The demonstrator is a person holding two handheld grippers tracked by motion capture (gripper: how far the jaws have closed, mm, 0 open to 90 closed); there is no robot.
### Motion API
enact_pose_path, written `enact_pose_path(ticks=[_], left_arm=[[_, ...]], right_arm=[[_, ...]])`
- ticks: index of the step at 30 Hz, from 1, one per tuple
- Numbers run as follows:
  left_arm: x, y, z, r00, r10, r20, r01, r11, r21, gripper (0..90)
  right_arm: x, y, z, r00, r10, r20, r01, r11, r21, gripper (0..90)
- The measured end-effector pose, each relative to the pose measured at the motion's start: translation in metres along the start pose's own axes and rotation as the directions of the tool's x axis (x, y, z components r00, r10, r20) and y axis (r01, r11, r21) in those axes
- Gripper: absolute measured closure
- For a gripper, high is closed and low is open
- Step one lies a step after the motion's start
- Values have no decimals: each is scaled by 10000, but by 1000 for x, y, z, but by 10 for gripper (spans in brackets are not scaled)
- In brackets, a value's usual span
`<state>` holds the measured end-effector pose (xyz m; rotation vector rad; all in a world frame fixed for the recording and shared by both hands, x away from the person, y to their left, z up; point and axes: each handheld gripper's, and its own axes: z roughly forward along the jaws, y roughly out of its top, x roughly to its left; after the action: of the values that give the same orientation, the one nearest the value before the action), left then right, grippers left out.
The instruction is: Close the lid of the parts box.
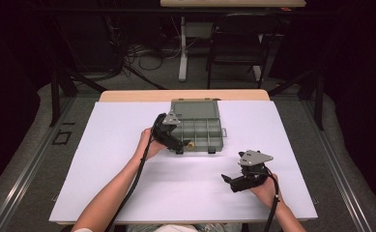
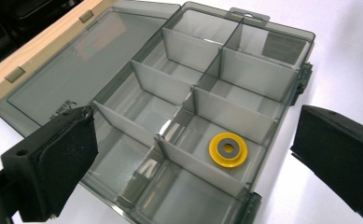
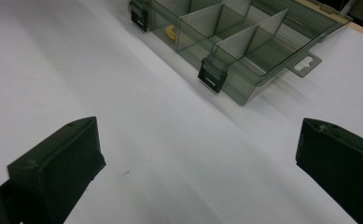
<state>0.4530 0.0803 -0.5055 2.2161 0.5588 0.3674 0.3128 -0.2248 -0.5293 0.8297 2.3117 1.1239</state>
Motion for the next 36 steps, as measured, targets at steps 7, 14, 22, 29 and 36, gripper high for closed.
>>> enact_pose_path(ticks=[7,14,22,29,36], left_arm=[[7,1,7,10000,88,6,-88,9998,186,0],[13,-2,13,10000,23,-25,-22,9995,311,1],[16,-5,17,9990,-88,-441,105,9993,372,78],[17,-7,21,9979,-173,-620,195,9992,352,211],[16,-9,27,9973,-315,-668,342,9986,403,332]], right_arm=[[2,-1,2,10000,-48,-9,48,9999,103,0],[3,-1,4,10000,-15,-44,15,9999,159,0],[4,-1,3,9999,-102,-122,104,9998,164,0],[4,-1,3,9998,-114,-178,118,9997,194,0],[5,0,5,9996,-190,-206,194,9996,183,0]])
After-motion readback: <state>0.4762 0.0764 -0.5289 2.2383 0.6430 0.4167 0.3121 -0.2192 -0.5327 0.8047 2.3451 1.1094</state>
